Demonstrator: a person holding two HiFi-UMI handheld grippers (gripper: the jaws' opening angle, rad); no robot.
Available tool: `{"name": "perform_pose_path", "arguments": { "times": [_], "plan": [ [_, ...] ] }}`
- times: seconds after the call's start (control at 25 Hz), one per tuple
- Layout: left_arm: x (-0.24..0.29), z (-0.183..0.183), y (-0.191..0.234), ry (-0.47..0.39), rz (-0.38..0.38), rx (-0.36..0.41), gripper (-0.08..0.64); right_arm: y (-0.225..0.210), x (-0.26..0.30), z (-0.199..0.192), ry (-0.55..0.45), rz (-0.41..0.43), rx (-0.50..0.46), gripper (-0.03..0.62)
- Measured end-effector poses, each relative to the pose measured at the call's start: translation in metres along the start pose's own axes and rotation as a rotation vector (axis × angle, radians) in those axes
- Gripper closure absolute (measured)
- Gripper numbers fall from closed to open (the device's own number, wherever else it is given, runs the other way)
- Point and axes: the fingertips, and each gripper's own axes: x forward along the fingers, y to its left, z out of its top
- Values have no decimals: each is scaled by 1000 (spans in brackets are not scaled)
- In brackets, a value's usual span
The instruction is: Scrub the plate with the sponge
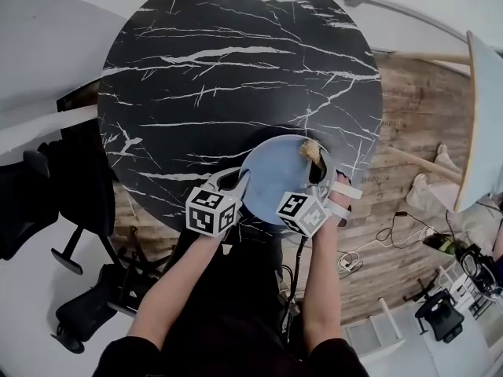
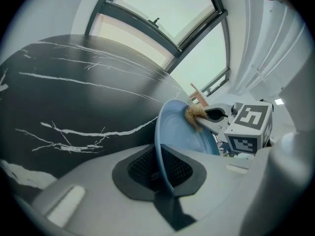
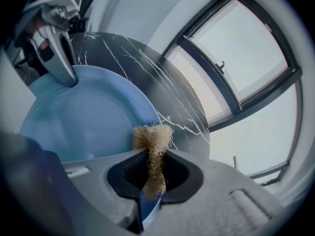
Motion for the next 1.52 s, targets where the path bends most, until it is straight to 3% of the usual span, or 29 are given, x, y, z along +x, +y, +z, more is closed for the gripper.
{"name": "perform_pose_path", "arguments": {
  "times": [0.52, 1.52],
  "plan": [
    [1, 1, 0, -11, -4, -24, 535, 5, -12, -27, 96, -44, -198, 549],
    [0, -2, -1, -23, -1, -60, 541, 42, -56, -72, 213, 43, -264, 549]
  ]
}}
